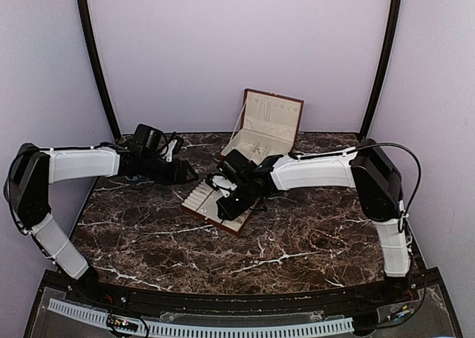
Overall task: Organize the mixed jewelry
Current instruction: Adjust the earring on the earring holder, then pick up the earring from the corner of the board.
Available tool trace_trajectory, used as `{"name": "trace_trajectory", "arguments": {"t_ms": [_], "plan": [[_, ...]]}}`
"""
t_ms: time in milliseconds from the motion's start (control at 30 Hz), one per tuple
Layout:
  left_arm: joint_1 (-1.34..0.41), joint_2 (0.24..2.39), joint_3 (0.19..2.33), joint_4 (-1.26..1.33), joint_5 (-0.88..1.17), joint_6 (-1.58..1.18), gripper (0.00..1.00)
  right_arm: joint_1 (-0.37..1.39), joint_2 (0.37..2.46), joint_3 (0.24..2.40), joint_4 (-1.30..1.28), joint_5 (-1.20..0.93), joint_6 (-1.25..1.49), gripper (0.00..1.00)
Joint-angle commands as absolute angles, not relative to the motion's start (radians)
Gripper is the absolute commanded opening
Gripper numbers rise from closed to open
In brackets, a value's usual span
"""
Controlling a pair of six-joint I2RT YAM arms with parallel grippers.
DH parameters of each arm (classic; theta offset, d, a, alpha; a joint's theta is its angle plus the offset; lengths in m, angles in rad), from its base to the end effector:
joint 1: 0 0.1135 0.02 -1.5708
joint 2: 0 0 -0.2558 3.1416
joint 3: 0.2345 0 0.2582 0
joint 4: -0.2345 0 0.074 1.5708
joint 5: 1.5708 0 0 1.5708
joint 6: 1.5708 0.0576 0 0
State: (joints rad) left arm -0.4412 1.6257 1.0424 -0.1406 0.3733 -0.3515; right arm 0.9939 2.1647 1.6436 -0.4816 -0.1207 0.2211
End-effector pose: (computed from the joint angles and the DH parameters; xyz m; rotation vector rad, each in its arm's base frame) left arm 0.3277 -0.1780 0.1961 0.3077 2.3581 -0.8251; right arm 0.2568 0.4073 0.1419 -1.0550 2.4676 0.5803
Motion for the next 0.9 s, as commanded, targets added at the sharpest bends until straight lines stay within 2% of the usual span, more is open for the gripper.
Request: {"name": "trace_trajectory", "arguments": {"t_ms": [0, 233, 467, 600, 867], "plan": [[-0.442, 1.505, 0.968, -0.081, 0.258, -0.367, 0.64, 0.982, 2.039, 1.585, -0.394, -0.089, 0.241, 0.24], [-0.442, 1.283, 0.777, -0.159, 0.096, -0.467, 0.64, 0.93, 1.863, 1.373, -0.216, -0.09, 0.272, 0.32], [-0.443, 1.101, 0.666, -0.504, 0.012, -0.67, 0.6, 0.852, 1.748, 1.182, -0.056, -0.114, 0.302, 0.33], [-0.443, 1.066, 0.626, -0.658, 0.017, -0.765, 0.53, 0.829, 1.735, 1.124, -0.006, -0.136, 0.301, 0.34], [-0.486, 1.079, 0.674, -0.909, -0.072, -0.826, 0.46, 0.811, 1.726, 1.068, 0.067, -0.17, 0.303, 0.34]]}}
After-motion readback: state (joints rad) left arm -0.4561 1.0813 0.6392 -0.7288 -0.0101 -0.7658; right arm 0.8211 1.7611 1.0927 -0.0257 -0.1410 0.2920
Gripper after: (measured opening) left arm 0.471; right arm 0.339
